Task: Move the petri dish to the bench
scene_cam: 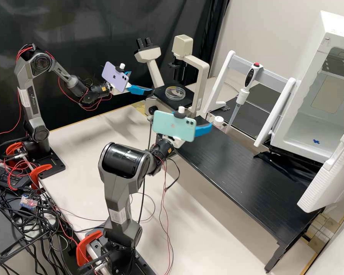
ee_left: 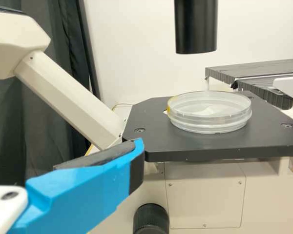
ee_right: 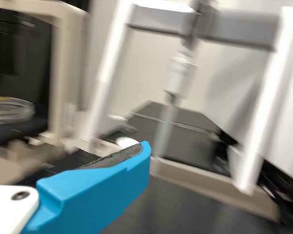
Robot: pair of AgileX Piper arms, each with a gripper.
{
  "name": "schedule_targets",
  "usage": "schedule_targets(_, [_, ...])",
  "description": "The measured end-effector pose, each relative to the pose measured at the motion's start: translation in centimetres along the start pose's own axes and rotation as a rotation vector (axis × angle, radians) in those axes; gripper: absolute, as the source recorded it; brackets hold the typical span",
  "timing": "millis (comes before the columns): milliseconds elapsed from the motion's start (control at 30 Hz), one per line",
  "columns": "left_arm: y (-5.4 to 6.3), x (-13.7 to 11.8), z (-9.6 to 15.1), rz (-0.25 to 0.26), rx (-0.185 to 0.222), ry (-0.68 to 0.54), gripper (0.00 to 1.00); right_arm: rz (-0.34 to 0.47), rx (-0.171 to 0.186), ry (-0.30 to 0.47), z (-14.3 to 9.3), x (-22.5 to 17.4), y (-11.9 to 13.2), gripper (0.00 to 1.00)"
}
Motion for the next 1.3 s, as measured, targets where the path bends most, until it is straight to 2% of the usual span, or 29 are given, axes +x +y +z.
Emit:
schedule_targets(100, [0.0, 0.0, 0.0, 0.000, 0.000, 0.000, 1.00, -0.014, -0.045, 0.074, -2.9, 0.6, -0.8, 1.00])
schedule_targets(300, [0.0, 0.0, 0.0, 0.000, 0.000, 0.000, 1.00, -0.040, -0.083, 0.138, -6.0, 2.5, -2.2, 1.00])
schedule_targets(467, [0.0, 0.0, 0.0, 0.000, 0.000, 0.000, 1.00, -0.091, -0.077, 0.141, -7.4, 5.3, -3.4, 1.00])
schedule_targets(567, [0.0, 0.0, 0.0, 0.000, 0.000, 0.000, 1.00, -0.137, -0.083, 0.142, -7.7, 7.2, -4.3, 1.00])
schedule_targets(633, [0.0, 0.0, 0.0, 0.000, 0.000, 0.000, 1.00, -0.159, -0.073, 0.142, -7.7, 8.4, -4.6, 1.00])
schedule_targets(867, [0.0, 0.0, 0.0, 0.000, 0.000, 0.000, 1.00, -0.190, 0.004, 0.120, -8.1, 13.2, -4.4, 1.00])
schedule_targets(1067, [0.0, 0.0, 0.0, 0.000, 0.000, 0.000, 1.00, -0.203, 0.017, 0.126, -9.1, 16.1, -4.6, 1.00])
schedule_targets(1300, [0.0, 0.0, 0.0, 0.000, 0.000, 0.000, 1.00, -0.252, -0.006, 0.096, -9.6, 19.3, -6.2, 1.00])
